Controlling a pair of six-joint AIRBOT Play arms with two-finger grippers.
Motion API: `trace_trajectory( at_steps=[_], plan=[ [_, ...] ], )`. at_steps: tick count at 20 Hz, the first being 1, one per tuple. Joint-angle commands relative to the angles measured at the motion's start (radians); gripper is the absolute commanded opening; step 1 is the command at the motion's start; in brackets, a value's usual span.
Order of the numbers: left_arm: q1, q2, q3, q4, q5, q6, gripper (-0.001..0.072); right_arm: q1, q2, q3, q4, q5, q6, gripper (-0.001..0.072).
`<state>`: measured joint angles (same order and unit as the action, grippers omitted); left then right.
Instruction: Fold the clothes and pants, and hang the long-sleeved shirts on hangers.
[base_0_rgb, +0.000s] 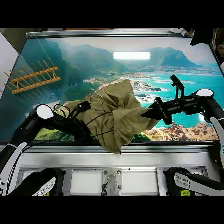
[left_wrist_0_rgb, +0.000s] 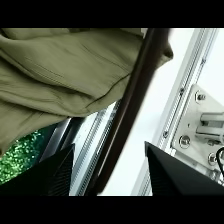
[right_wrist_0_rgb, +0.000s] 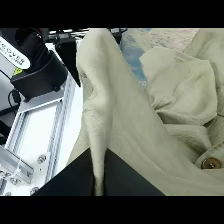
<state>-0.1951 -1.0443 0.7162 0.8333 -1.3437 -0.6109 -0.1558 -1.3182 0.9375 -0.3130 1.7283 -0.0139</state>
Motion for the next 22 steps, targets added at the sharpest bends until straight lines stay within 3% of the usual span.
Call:
trace_trajectory(
  at_steps=[1,3,13,18,22],
  plan=[
    [0.080,0.000,0.000,-0.026,-0.018,-0.029,0.0458,-0.001,0.001,0.001,0.000,-0.003,0.014,0.0007],
    [0.117,0.000,0.006,-0.025,-0.018,-0.040,0.0457,-0.001,0.001,0.001,0.000,-0.003,0.014,0.0006],
    [0.379,0.066,0.233,-0.009,0.038,-0.364,0.0455,-0.001,0.045,0.002,0.032,-0.135,0.029,0.0006],
    [0.380,0.259,0.045,0.169,0.151,-0.614,0.0457,-0.012,0.092,0.002,0.174,-0.258,0.029,0.0006],
    [0.379,0.335,-0.174,0.148,0.214,-0.694,0.0458,-0.017,0.119,0.002,0.209,-0.370,0.030,0.0006]
  ],
)
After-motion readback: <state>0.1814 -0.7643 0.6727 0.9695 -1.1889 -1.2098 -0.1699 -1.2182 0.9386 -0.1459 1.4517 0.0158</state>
